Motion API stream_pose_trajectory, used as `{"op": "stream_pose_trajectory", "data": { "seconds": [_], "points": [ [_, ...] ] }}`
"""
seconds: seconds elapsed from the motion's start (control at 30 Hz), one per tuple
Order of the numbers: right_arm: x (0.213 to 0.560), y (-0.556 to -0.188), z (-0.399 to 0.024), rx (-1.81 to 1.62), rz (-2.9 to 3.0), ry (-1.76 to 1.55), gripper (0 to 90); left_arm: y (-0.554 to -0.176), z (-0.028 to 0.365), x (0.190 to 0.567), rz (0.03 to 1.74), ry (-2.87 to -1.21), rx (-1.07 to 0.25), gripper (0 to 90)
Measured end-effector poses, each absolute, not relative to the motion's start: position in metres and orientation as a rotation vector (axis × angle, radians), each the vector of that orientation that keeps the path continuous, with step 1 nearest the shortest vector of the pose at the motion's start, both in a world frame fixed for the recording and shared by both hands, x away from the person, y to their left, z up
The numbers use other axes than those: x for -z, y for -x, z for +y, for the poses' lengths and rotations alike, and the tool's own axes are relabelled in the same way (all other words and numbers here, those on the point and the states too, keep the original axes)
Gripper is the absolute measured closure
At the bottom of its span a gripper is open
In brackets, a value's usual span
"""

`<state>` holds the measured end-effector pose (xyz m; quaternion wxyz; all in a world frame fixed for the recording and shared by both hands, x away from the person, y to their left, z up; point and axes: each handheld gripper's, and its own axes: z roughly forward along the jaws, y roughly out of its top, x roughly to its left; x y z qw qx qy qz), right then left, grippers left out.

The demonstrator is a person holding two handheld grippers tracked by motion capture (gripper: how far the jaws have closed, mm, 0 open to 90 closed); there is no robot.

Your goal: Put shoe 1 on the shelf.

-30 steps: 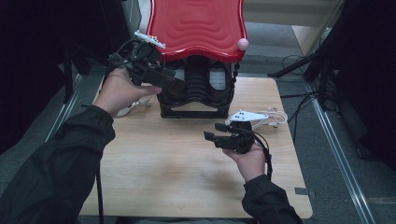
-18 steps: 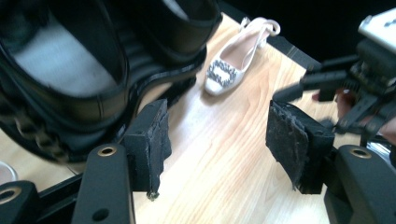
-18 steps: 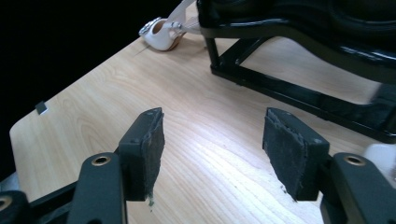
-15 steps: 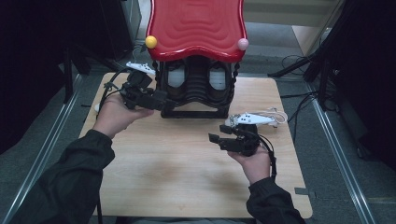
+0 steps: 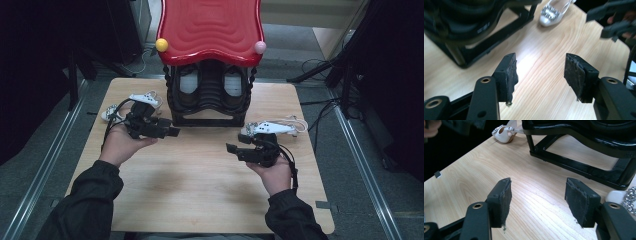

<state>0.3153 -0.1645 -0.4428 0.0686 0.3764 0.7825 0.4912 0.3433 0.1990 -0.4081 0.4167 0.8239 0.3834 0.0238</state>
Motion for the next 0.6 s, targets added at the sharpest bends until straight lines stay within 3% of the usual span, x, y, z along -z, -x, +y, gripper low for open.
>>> {"op": "stream_pose_trajectory", "data": {
  "seconds": [0.6],
  "points": [
    [0.451,-0.322,-0.160,-1.415,2.379,-1.124,40.5,-0.348,0.235,0.440,1.036,-2.038,0.025,79.0]
  ]
}}
